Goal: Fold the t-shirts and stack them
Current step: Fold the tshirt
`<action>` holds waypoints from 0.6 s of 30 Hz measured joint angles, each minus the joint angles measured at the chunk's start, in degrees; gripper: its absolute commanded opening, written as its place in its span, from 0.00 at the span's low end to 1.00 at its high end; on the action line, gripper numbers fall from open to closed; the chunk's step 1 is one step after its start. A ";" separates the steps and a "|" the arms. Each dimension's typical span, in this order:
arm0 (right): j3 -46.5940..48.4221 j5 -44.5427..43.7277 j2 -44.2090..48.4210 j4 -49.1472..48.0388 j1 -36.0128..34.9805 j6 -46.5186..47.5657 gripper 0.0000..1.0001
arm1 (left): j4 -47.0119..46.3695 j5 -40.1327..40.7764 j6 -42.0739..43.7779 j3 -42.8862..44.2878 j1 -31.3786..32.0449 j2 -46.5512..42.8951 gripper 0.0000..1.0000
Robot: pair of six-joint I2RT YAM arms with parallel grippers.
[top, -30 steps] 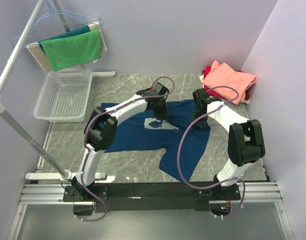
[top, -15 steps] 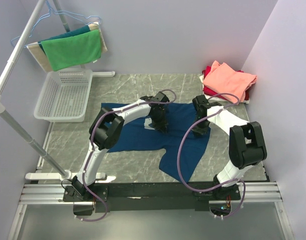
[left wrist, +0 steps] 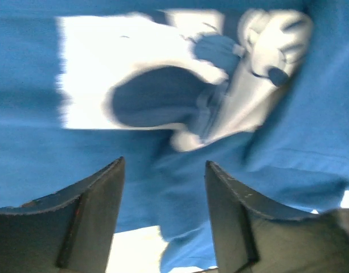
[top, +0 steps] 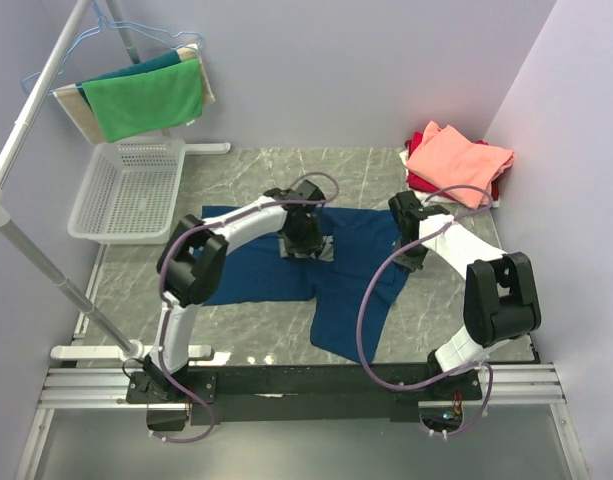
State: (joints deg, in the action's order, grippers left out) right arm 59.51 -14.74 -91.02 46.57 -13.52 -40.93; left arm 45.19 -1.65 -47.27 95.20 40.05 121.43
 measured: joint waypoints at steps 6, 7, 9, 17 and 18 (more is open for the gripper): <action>3.96 -0.44 0.39 0.55 0.00 -0.09 0.21 | -0.37 2.05 1.60 -3.82 -4.24 -6.34 0.71; 4.70 -0.26 0.15 0.42 0.00 0.02 0.21 | -0.44 2.47 1.75 -3.87 -4.76 -6.97 0.71; 6.91 0.35 -1.09 -0.26 0.00 0.24 0.21 | -0.81 3.48 1.86 -3.87 -5.22 -7.61 0.70; 17.88 3.28 -14.91 -2.16 0.00 2.23 0.22 | -1.36 5.70 1.99 -3.98 -10.45 -6.95 0.69; 19.12 3.48 -16.46 -2.05 0.00 2.51 0.22 | -1.36 6.34 1.99 -3.89 -11.87 -6.64 0.69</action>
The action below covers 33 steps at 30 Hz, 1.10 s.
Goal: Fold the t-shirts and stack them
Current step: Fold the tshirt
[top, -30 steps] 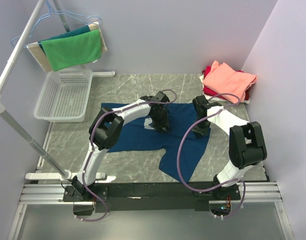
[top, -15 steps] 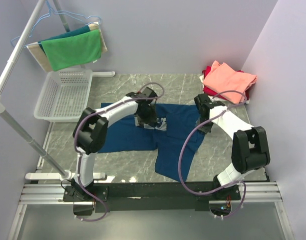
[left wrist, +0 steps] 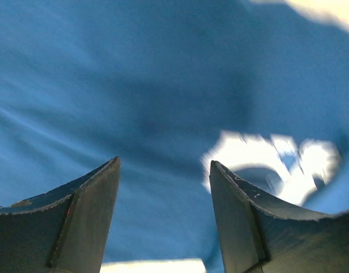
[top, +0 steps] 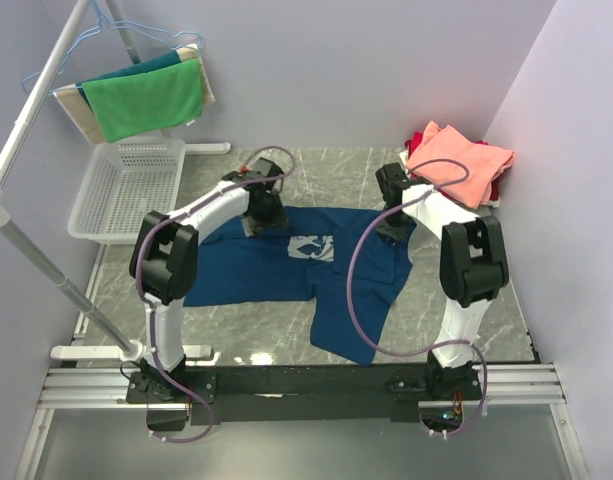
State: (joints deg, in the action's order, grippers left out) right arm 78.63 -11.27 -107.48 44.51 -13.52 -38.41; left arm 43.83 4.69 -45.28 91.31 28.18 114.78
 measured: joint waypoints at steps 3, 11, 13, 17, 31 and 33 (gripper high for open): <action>3.37 0.22 -3.82 0.11 0.00 0.83 0.23 | 0.24 2.10 0.04 0.98 -4.20 1.97 0.69; 11.06 -0.11 -12.22 3.43 0.13 2.29 0.23 | 4.52 6.75 0.70 8.33 -8.98 10.95 0.68; 13.70 -0.57 -13.99 5.35 0.33 2.49 0.24 | 4.98 7.37 0.63 8.50 -9.11 11.10 0.68; 19.41 -1.66 -17.49 9.16 0.81 3.26 0.25 | 6.45 7.52 0.63 9.68 -10.01 11.89 0.68; 47.39 -3.89 -33.44 19.47 3.65 6.60 0.25 | 13.29 6.16 4.39 31.58 -14.45 24.50 0.70; 49.35 -3.85 -34.36 19.63 4.02 7.06 0.25 | 13.27 5.73 5.42 32.87 -14.53 25.16 0.71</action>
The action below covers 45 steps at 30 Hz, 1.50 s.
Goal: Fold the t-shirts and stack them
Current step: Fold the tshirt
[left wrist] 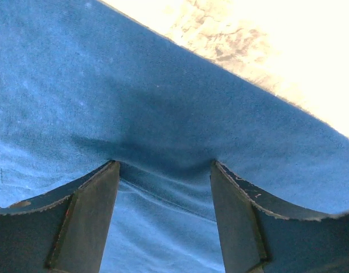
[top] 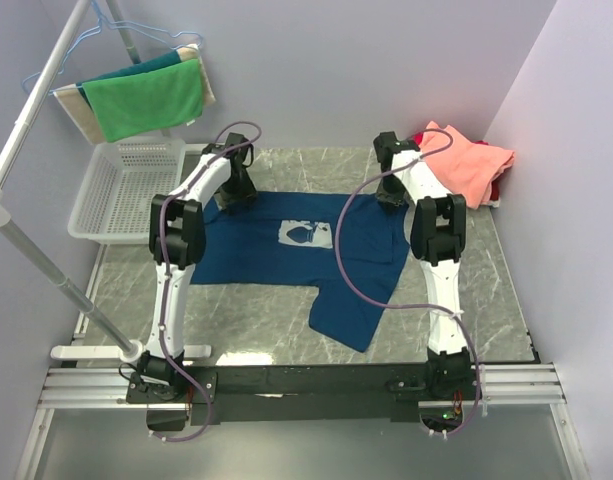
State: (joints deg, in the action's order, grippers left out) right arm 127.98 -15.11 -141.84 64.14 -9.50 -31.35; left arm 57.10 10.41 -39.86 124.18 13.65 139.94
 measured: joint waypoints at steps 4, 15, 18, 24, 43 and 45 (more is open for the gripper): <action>-0.98 0.37 0.44 -1.86 0.55 1.01 0.28 | -1.05 -0.76 1.79 -0.46 -0.26 -0.35 0.73; -28.22 1.57 28.94 -19.28 0.76 3.21 0.39 | -17.27 0.90 4.26 -23.89 -1.11 -23.37 0.77; -31.87 1.29 37.55 -22.56 0.70 3.17 0.39 | -19.02 1.75 3.67 -27.41 -1.11 -30.47 0.76; -49.11 1.75 51.49 -25.99 -1.09 1.79 0.38 | -20.28 4.04 -0.44 -43.19 -1.07 -40.79 0.71; -70.51 5.20 62.20 -25.62 -8.74 -1.68 0.37 | -16.76 12.04 -20.35 -76.63 -3.48 -63.10 0.58; -70.69 5.25 62.20 -25.59 -8.74 -1.70 0.37 | -17.73 11.23 -20.57 -78.66 -5.05 -63.10 0.56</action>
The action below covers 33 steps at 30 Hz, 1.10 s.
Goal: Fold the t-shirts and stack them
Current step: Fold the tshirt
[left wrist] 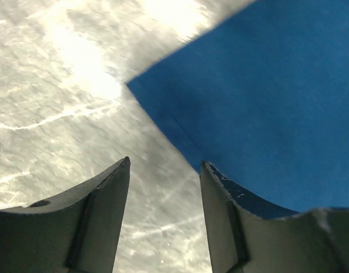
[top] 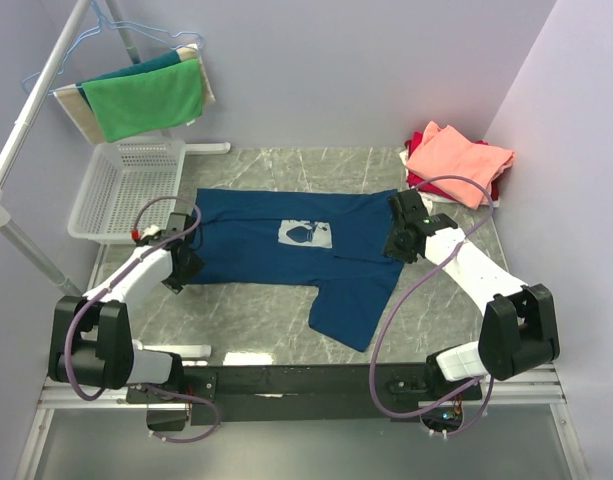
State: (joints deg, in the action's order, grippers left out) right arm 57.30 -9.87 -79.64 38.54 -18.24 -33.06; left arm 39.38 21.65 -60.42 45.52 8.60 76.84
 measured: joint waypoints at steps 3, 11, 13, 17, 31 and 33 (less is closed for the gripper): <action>-0.35 0.09 0.00 -0.02 0.00 0.00 0.37 | -1.53 -0.46 -0.04 -1.33 -2.34 0.02 0.55; -0.52 0.50 -0.02 -0.02 -0.09 0.02 0.37 | -5.86 -0.35 1.86 -1.25 -6.23 2.62 0.54; -0.52 0.50 -0.11 -0.02 -0.15 0.02 0.37 | -6.38 -0.39 2.32 -1.25 -6.64 3.69 0.53; -0.52 0.52 -0.42 -0.02 -0.17 0.02 0.37 | -7.28 -0.81 2.49 -1.27 -6.93 5.57 0.47; -3.39 1.92 -0.63 0.46 -0.28 -0.07 0.37 | -9.31 -0.79 2.82 -0.79 -7.39 9.03 0.16; -5.27 2.36 0.20 1.38 -0.57 -0.11 0.37 | -9.46 -0.79 2.78 -0.63 -7.41 9.22 0.07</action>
State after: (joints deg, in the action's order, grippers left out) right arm 52.03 -7.51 -79.44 39.92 -18.81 -33.17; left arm 29.91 20.86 -57.65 44.88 1.19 86.06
